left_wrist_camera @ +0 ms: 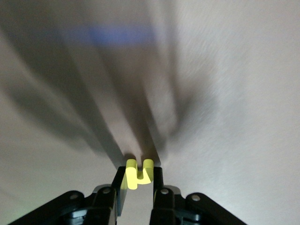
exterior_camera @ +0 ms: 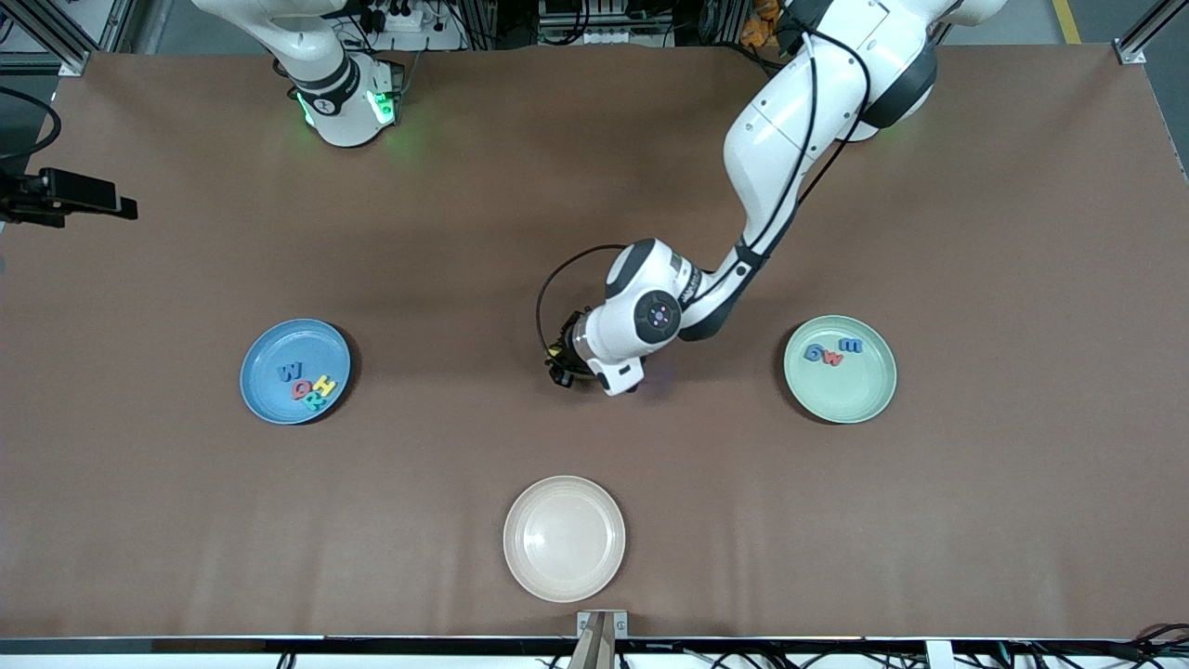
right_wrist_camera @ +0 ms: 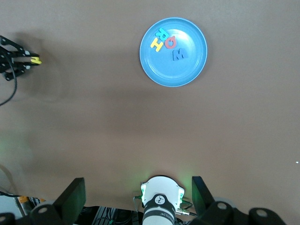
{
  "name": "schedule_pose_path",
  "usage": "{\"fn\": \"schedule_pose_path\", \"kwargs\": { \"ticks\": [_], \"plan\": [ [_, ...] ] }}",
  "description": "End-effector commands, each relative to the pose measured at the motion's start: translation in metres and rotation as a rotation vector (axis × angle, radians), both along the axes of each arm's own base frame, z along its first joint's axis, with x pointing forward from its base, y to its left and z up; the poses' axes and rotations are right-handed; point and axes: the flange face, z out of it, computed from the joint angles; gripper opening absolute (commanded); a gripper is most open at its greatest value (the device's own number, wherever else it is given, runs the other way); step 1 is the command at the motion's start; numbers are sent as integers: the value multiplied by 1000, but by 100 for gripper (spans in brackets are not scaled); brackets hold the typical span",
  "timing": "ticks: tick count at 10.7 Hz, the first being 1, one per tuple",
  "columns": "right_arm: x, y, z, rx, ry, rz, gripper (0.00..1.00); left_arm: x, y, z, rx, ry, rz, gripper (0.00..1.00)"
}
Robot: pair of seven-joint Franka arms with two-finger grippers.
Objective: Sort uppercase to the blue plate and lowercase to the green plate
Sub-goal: 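Carry the yellow letter to the green plate and release it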
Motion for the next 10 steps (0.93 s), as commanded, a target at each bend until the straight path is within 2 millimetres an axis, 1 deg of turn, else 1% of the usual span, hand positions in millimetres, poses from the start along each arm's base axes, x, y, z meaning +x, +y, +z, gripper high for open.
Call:
{"fn": "schedule_pose_path", "kwargs": {
  "ticks": [1, 2, 3, 4, 5, 6, 8, 9, 10],
  "plan": [
    [-23, 5, -9, 12, -29, -22, 100, 16, 26, 38, 31, 8, -21, 0],
    [-29, 4, -13, 15, -68, -30, 100, 22, 40, 47, 55, 4, -30, 0],
    [-35, 2, -17, 11, -110, -39, 100, 23, 53, 59, 73, 0, -40, 0],
    [-39, 3, -19, 0, -134, -39, 100, 19, 66, 68, 93, 3, -57, 0],
    [-40, 6, -19, -7, -143, -34, 100, 15, 85, 77, 116, -3, -79, 0],
    [-40, 5, -19, -12, -153, -43, 100, 12, 111, 86, 133, -8, -98, 0],
    [-42, 6, -22, -11, -151, -42, 100, 2, 173, 102, 165, -24, -143, 0],
    [-44, 7, -21, -10, -152, -41, 100, -4, 205, 108, 178, -24, -172, 0],
    [-46, 13, -21, -34, -162, -44, 100, -9, 232, 112, 188, -9, -216, 0]
  ]
}}
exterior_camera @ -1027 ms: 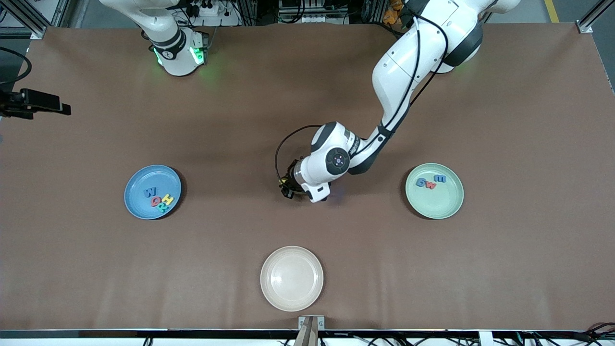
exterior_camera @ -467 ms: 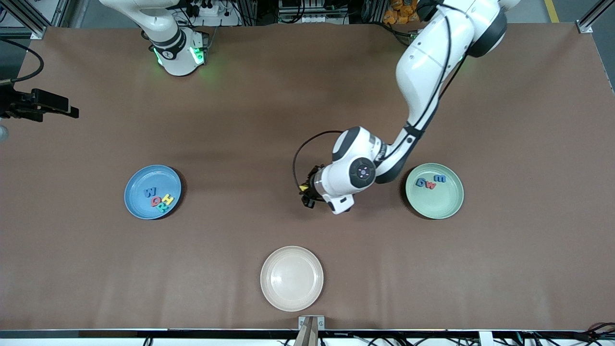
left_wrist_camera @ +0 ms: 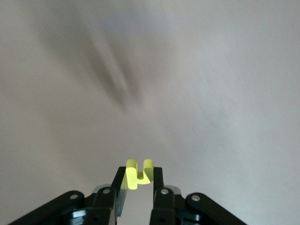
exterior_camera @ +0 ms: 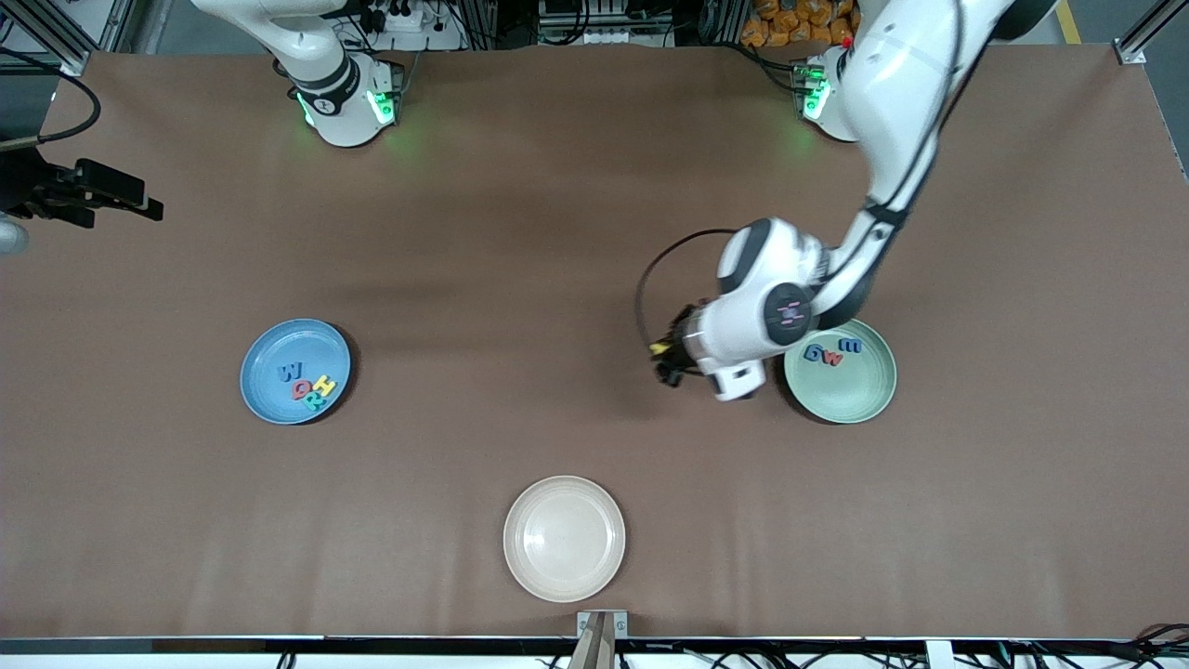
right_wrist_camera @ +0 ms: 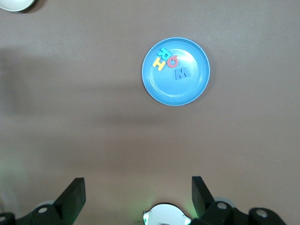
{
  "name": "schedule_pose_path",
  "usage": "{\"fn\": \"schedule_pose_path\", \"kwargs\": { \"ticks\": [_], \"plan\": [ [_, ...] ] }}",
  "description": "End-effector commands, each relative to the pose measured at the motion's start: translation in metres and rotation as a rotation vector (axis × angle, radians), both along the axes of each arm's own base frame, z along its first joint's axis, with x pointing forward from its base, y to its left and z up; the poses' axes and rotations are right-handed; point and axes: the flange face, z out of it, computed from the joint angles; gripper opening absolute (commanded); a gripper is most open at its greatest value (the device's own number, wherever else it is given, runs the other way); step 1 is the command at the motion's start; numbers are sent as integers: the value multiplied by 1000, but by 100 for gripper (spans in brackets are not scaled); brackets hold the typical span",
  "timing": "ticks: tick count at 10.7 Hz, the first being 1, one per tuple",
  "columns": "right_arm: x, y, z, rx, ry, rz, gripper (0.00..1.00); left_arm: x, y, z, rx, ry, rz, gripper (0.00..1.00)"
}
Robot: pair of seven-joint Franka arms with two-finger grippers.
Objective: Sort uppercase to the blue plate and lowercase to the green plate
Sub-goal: 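Carry the yellow letter to the green plate and release it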
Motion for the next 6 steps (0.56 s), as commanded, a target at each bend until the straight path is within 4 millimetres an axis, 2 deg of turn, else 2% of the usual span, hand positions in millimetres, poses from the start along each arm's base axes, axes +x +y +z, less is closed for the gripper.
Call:
{"fn": "schedule_pose_path", "kwargs": {
  "ticks": [1, 4, 6],
  "plan": [
    [-15, 19, -2, -89, -32, -12, 100, -21, 76, 16, 41, 26, -77, 0],
    [-6, 25, -4, -226, -82, 41, 100, -2, 161, 11, 101, 68, -142, 0],
    [0, 23, 2, -221, -155, 99, 100, 12, 209, 11, 110, 55, -175, 0]
  ]
}}
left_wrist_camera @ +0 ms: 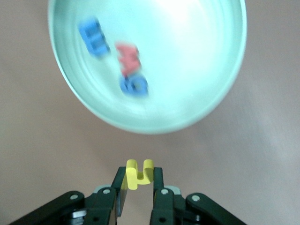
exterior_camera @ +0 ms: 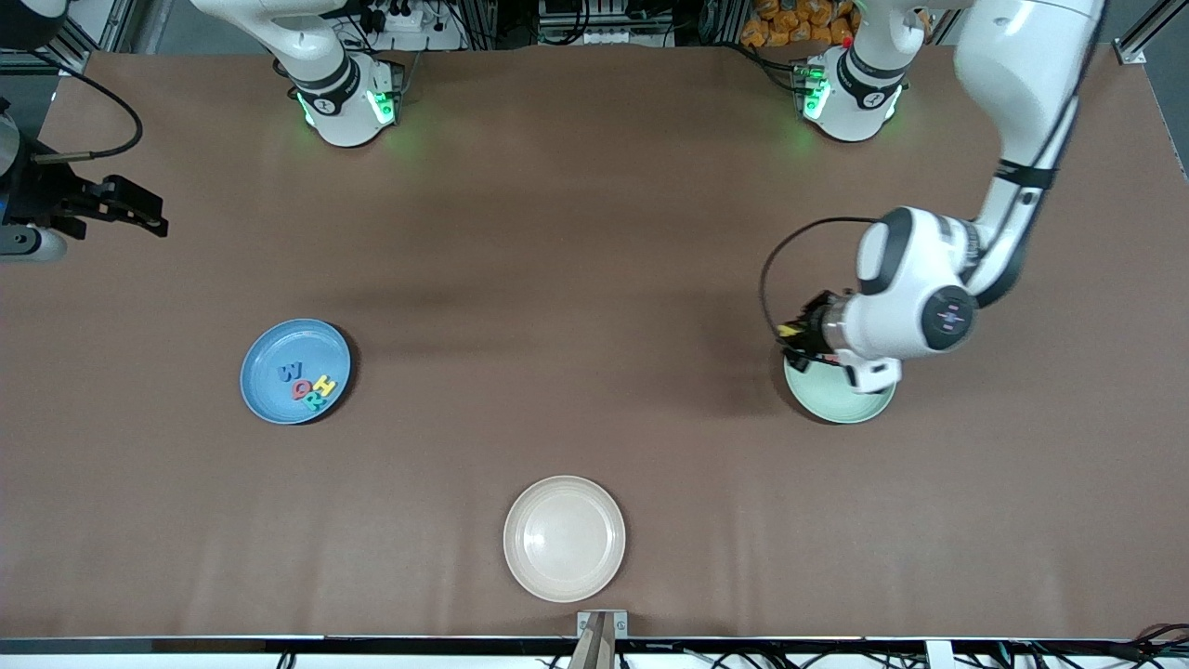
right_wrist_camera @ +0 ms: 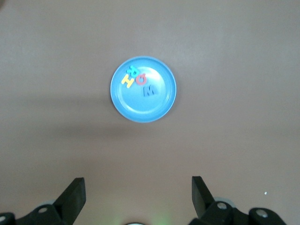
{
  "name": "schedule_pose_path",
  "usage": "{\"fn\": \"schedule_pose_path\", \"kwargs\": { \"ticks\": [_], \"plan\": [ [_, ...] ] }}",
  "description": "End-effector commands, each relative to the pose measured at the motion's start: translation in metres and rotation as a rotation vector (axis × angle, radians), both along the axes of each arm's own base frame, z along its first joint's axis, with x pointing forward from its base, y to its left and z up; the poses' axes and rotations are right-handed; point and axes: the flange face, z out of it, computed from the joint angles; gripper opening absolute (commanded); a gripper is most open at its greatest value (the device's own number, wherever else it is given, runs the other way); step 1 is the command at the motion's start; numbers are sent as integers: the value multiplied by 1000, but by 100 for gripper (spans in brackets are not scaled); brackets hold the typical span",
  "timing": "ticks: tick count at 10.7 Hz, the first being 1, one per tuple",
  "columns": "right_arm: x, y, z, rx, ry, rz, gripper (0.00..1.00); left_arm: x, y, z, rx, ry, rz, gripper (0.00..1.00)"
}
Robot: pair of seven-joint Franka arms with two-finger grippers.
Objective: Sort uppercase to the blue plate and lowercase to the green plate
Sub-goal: 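Carry the yellow letter to the green plate and release it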
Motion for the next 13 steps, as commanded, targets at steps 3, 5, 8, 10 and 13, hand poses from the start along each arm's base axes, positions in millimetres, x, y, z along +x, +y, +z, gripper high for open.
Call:
{"fn": "schedule_pose_path", "kwargs": {
  "ticks": [3, 5, 8, 10, 13],
  "plan": [
    [-9, -4, 0, -16, -82, 55, 100, 10, 50, 0, 38, -17, -59, 24],
    [-9, -9, -1, -15, -77, 69, 100, 11, 46, -2, 73, -26, -94, 100],
    [-10, -11, -1, -14, -76, 64, 100, 22, 46, 14, 93, -70, -120, 100],
    [-10, -11, -1, -12, -77, 66, 100, 34, 47, 35, 158, -135, -185, 100],
    [-9, -11, -1, -12, -77, 64, 100, 50, 42, 74, 269, -253, -289, 100]
  ]
}}
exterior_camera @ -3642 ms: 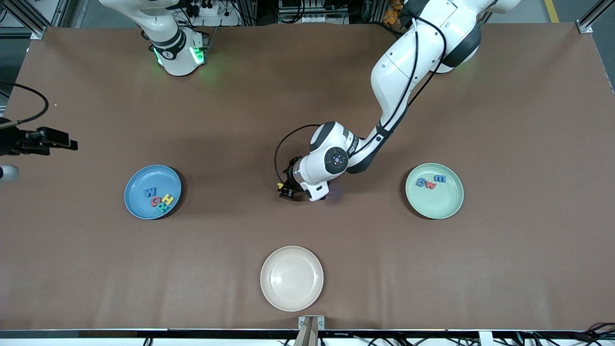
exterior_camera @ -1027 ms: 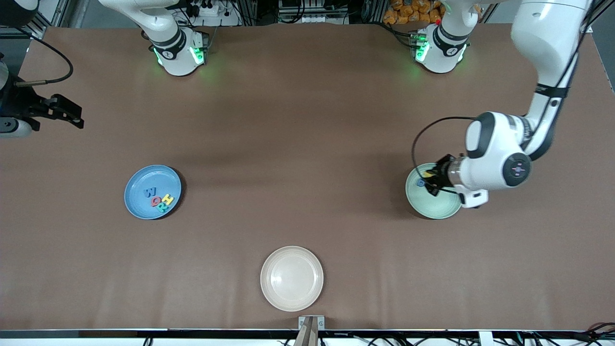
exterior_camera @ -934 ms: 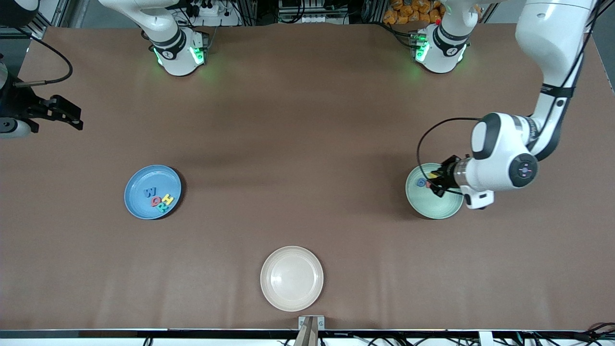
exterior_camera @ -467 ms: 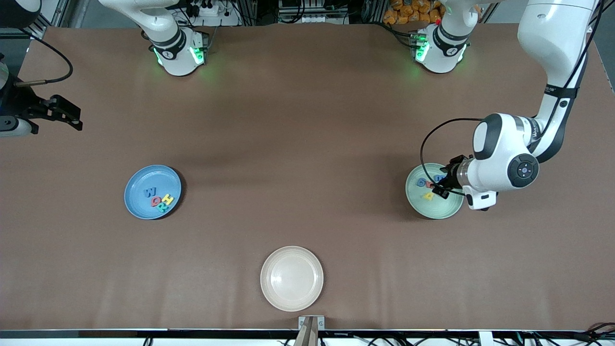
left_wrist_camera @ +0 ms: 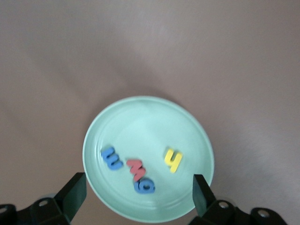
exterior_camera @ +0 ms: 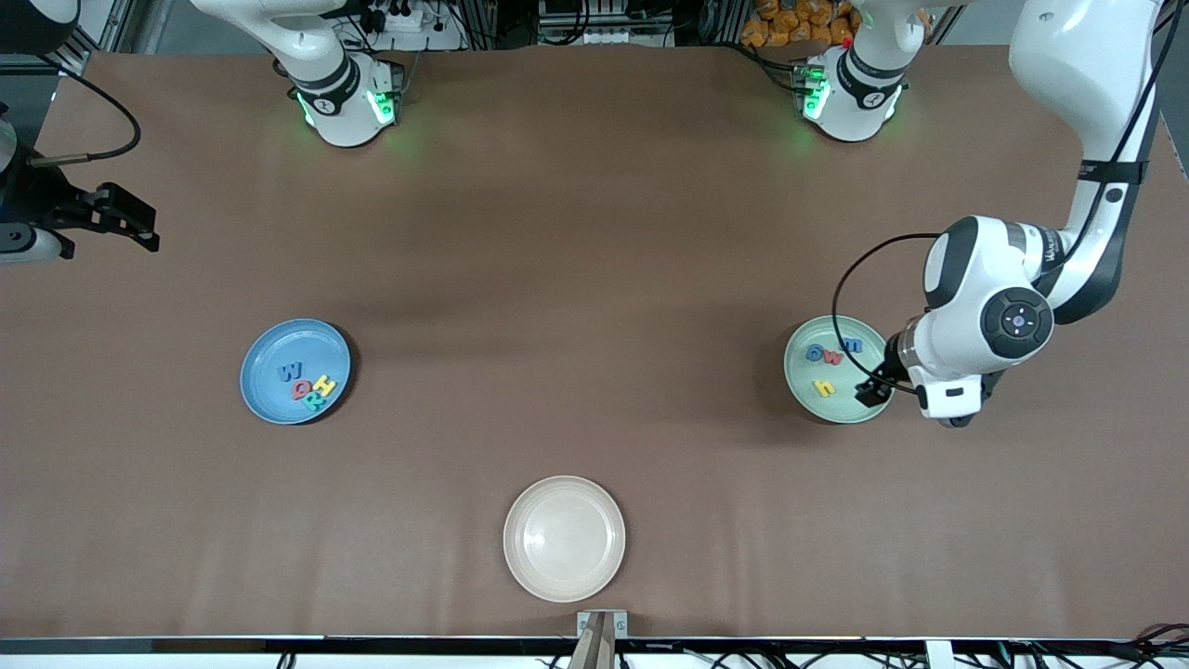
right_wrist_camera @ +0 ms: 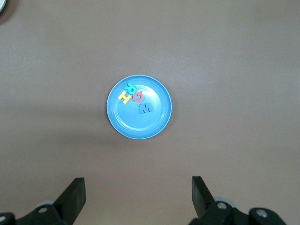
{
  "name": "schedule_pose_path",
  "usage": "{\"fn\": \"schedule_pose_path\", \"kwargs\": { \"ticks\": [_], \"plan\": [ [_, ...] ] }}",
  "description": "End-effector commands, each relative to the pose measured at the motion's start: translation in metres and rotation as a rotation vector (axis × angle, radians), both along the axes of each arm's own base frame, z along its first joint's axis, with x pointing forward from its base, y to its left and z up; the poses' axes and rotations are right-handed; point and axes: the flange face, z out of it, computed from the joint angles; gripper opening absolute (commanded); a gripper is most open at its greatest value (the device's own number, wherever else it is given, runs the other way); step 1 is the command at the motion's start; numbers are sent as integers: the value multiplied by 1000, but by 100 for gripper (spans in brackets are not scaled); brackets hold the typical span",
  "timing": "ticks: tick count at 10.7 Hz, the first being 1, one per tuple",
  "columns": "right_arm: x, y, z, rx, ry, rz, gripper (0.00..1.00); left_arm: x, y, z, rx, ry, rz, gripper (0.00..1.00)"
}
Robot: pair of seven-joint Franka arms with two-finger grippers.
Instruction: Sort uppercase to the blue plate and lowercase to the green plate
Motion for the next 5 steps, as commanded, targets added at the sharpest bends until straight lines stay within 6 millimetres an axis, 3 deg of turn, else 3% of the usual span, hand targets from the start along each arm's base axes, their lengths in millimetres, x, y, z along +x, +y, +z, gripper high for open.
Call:
{"fn": "schedule_pose_path", "kwargs": {
  "ticks": [1, 3, 5],
  "plan": [
    [-8, -3, 3, -7, -13, 8, 100, 5, -9, 36, 55, -86, -77, 100],
    [-8, -3, 3, -5, -13, 7, 100, 5, -29, 59, 55, -159, -151, 100],
    [-8, -6, 3, -5, -13, 2, 100, -14, -36, 86, 57, -155, -288, 100]
  ]
}}
